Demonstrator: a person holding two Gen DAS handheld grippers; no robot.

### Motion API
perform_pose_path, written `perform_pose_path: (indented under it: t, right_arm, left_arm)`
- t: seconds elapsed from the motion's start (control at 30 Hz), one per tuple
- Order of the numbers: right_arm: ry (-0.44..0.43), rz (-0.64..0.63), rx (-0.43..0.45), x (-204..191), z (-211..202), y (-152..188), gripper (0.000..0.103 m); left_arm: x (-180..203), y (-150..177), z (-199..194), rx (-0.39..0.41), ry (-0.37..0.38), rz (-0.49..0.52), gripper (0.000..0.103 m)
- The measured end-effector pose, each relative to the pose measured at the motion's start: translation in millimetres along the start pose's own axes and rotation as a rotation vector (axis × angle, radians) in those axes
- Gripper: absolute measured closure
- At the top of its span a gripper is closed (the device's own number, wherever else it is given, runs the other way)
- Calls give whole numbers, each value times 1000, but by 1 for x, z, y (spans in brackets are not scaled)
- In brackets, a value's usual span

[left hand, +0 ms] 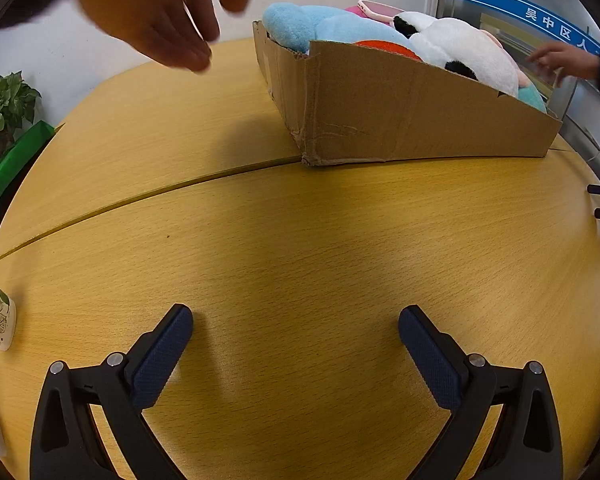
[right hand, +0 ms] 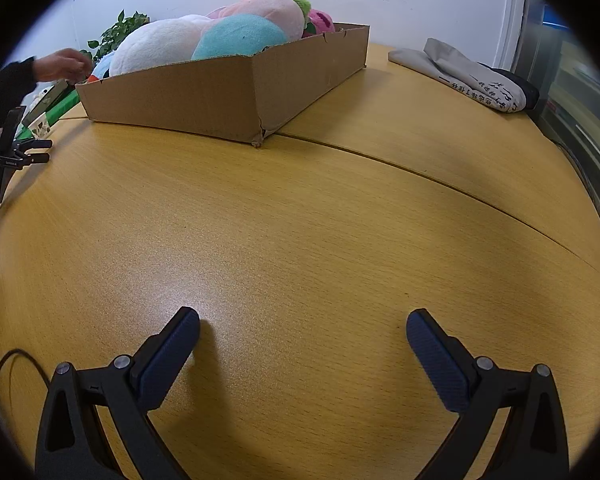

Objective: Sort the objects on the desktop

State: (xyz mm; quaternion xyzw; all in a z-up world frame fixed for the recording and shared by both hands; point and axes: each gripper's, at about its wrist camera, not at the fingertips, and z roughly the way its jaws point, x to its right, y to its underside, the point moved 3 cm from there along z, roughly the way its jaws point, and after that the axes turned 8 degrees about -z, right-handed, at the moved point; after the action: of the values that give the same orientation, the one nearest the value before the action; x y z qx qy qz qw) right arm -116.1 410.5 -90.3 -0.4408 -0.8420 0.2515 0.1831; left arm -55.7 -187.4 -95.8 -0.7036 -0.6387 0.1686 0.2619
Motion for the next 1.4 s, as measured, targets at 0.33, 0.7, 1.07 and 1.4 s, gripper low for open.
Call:
perform_pose_path:
  t: [0.33,0.7,1.07,1.4]
  right_arm:
    - [1,-2,1,-1,1,0,0]
    - [2,-1,2,-2,0,-1,0]
    - [3,-1,3,-4,-1,-1,0]
    - [3,2,3,-6,-3,-2,0]
  left_arm:
    - [5,-21,25,-1,2,2,0]
    - [-1,-38,41,-3,3,5,0]
    - [-12,-32,33,0,4,7,0]
    - [-2,-14,12,2,2,11,0]
